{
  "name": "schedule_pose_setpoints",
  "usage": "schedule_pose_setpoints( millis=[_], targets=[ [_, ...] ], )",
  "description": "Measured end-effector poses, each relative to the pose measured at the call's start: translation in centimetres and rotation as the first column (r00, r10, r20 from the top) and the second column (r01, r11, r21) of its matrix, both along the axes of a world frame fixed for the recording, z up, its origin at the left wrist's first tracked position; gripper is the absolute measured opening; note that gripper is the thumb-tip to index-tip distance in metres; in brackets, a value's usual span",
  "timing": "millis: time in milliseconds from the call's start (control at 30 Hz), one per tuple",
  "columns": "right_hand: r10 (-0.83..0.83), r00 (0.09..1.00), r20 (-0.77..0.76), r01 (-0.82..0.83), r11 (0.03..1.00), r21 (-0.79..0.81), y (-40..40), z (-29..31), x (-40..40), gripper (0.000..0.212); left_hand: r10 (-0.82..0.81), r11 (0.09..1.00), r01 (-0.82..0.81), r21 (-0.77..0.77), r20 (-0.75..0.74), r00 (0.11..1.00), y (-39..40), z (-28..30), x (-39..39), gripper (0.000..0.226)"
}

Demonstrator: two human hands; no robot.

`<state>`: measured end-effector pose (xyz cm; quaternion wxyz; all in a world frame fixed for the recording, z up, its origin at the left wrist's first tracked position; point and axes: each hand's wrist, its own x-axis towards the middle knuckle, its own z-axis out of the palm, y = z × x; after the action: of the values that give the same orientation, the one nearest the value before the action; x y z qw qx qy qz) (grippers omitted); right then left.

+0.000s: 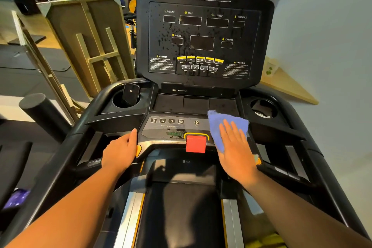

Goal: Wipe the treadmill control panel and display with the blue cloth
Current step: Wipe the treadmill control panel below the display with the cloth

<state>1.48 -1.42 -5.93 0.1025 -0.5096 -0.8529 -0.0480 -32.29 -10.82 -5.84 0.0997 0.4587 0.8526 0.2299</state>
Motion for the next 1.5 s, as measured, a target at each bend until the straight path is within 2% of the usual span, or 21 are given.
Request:
schedule_pose_setpoints(
  millis=[100,133,267,333,400,467,533,600,733,800,967,1033,1133,1300,1400,1467,1500],
  targets=[
    [-0.136,0.984,-0.116,0.125,0.987,-0.096,0.4,1.2,-4.3,0.073,-0.001,1.000,0.001,0.001,-0.004,1.000,0.0,-0.1,0.0,0.065],
    [-0.107,0.989,-0.106,0.096,0.990,-0.102,0.2,1.4,-5.2,0.073,0.004,1.000,-0.004,0.004,-0.004,1.000,0.0,-0.1,0.0,0.064],
    [0.208,0.978,0.002,-0.207,0.975,-0.077,-0.9,-0.1,-3.4,0.073,-0.005,1.000,0.005,0.005,0.001,1.000,0.0,-0.3,-0.2,0.066],
    [0.263,0.960,0.095,-0.261,0.965,-0.033,-0.9,-0.8,-1.1,0.076,-0.008,1.000,0.008,-0.001,0.010,1.000,0.0,-0.2,-0.2,0.066],
    [0.252,0.956,0.149,-0.247,0.968,-0.051,-0.5,-1.1,1.2,0.085,-0.010,1.000,0.009,0.006,0.012,1.000,0.0,-0.2,-0.2,0.067],
    [0.156,0.982,0.110,-0.151,0.987,-0.057,0.0,-1.2,2.3,0.095,-0.001,1.000,0.001,0.004,0.007,1.000,0.0,-0.1,-0.1,0.066],
    [0.000,1.000,0.024,0.000,1.000,-0.006,0.1,-0.9,0.9,0.090,0.007,1.000,-0.007,0.000,0.006,1.000,0.0,0.0,0.0,0.064],
    [-0.057,0.996,-0.061,0.059,0.998,0.021,-0.3,-0.4,-2.0,0.077,0.002,1.000,-0.002,-0.002,-0.004,1.000,-0.1,0.0,0.1,0.064],
    [0.176,0.984,-0.038,-0.177,0.984,-0.019,-0.9,-1.0,-3.8,0.073,-0.002,1.000,0.002,-0.006,0.001,1.000,0.0,-0.2,-0.1,0.063],
    [0.216,0.976,0.001,-0.216,0.976,0.017,-0.4,-1.4,-1.5,0.072,-0.004,1.000,0.004,-0.010,0.004,1.000,0.1,-0.3,-0.2,0.064],
    [0.039,0.995,0.087,-0.047,0.995,0.091,-1.4,-4.2,6.0,0.062,-0.019,1.000,0.019,-0.003,0.014,1.000,0.2,-0.5,-0.3,0.065],
    [-0.036,0.996,0.087,0.031,0.998,0.055,-1.6,-4.5,6.2,0.061,-0.023,1.000,0.023,0.006,0.005,1.000,0.1,-0.6,-0.4,0.066],
    [-0.118,0.993,0.013,0.118,0.992,0.048,0.4,-2.0,3.3,0.065,-0.016,1.000,0.016,-0.004,0.013,1.000,0.1,-0.7,-0.4,0.067],
    [-0.100,0.995,-0.016,0.100,0.995,0.005,1.7,-0.6,2.8,0.067,-0.008,1.000,0.008,-0.017,0.011,1.000,0.2,-0.7,-0.5,0.069],
    [-0.001,1.000,0.006,0.000,0.992,0.127,-2.4,-2.4,5.9,0.063,-0.005,1.000,0.005,-0.020,0.020,1.000,0.2,-0.8,-0.6,0.069],
    [0.085,0.995,-0.060,-0.073,0.980,0.187,-4.7,-3.7,7.7,0.063,-0.012,1.000,0.012,-0.020,0.014,1.000,0.2,-0.6,-0.5,0.069],
    [0.078,0.993,-0.093,-0.060,0.982,0.182,-5.3,-3.8,8.2,0.065,-0.014,1.000,0.015,-0.021,0.007,1.000,0.2,-0.6,-0.5,0.068]
  ],
)
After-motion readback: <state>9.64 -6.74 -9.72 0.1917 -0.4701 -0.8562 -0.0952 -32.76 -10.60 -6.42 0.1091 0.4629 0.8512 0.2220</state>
